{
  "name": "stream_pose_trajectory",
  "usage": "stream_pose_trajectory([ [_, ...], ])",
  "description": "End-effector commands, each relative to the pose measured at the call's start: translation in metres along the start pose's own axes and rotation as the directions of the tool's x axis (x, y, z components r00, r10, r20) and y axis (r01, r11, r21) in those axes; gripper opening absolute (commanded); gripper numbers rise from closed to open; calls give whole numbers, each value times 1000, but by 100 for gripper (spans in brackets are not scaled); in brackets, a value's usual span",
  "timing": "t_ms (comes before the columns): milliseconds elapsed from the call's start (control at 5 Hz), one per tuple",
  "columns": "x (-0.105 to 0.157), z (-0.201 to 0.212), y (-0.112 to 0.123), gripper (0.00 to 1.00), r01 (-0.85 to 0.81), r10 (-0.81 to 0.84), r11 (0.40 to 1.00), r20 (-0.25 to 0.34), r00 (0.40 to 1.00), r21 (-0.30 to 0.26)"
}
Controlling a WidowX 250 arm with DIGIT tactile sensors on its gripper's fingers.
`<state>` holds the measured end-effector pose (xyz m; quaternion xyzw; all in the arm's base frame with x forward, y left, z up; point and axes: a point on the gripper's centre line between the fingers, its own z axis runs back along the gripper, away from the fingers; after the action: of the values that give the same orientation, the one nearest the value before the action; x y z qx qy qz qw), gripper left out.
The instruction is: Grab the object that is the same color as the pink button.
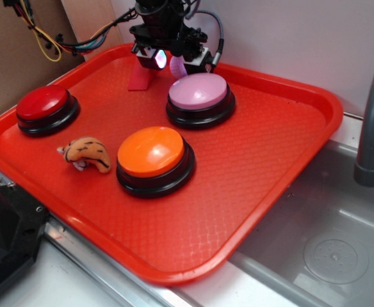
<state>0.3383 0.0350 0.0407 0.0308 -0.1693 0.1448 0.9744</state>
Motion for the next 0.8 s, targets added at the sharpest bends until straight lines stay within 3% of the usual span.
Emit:
stream_pose_trajectory([
  [0,18,0,2,0,27,-24,999,62,998,-45],
  [400,24,10,6,0,43,-40,997,41,998,-67],
  [600,27,42,11,0,-43,44,991,2,999,-126],
])
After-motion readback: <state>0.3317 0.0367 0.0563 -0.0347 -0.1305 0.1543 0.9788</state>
